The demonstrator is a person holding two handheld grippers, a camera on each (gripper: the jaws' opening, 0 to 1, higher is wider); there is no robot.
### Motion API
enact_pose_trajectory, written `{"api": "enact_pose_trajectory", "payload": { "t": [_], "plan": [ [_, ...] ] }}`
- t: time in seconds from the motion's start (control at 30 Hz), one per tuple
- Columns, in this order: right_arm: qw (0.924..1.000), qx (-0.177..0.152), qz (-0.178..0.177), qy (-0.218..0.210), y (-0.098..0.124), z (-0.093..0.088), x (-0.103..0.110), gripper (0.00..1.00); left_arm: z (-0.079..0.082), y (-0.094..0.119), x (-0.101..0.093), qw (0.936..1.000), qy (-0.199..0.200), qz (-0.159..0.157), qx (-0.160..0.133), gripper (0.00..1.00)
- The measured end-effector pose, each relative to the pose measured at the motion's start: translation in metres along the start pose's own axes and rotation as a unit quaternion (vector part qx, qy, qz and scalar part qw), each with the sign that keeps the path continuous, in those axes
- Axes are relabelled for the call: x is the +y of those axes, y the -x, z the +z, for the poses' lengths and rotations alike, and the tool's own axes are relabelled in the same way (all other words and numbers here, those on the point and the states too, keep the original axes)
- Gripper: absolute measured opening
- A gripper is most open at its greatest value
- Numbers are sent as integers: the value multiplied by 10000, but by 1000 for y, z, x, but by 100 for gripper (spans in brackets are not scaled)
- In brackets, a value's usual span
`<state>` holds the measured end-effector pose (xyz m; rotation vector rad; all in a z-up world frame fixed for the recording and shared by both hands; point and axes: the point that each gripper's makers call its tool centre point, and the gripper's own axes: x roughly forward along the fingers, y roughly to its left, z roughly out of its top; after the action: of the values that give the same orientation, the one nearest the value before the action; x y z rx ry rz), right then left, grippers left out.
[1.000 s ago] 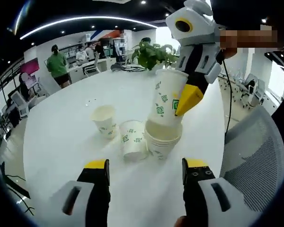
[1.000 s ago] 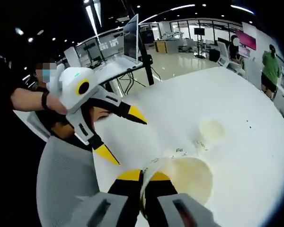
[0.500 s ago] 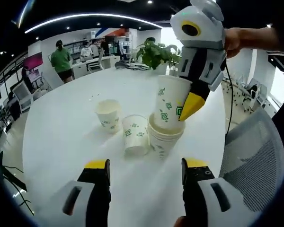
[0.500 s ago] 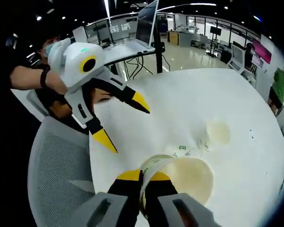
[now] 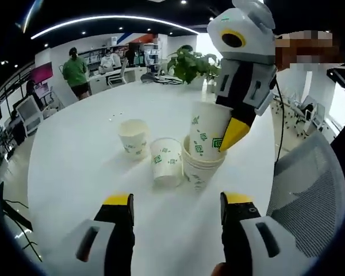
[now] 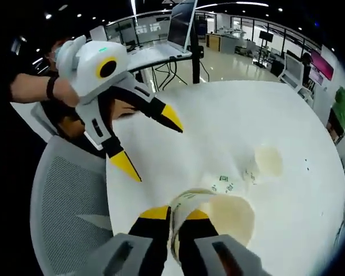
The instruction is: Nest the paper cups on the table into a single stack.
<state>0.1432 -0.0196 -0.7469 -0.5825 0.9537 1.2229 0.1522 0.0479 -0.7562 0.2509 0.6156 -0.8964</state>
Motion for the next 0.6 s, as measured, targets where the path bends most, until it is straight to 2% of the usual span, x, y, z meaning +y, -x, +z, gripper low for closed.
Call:
{"api": "enact_pose_trajectory", "payload": {
  "t": [0.6],
  "plan": [
    [10000,-19,-60,-60,2,-3,2,8,-1,-4,9,9999,-55,50,101,59]
  ]
}}
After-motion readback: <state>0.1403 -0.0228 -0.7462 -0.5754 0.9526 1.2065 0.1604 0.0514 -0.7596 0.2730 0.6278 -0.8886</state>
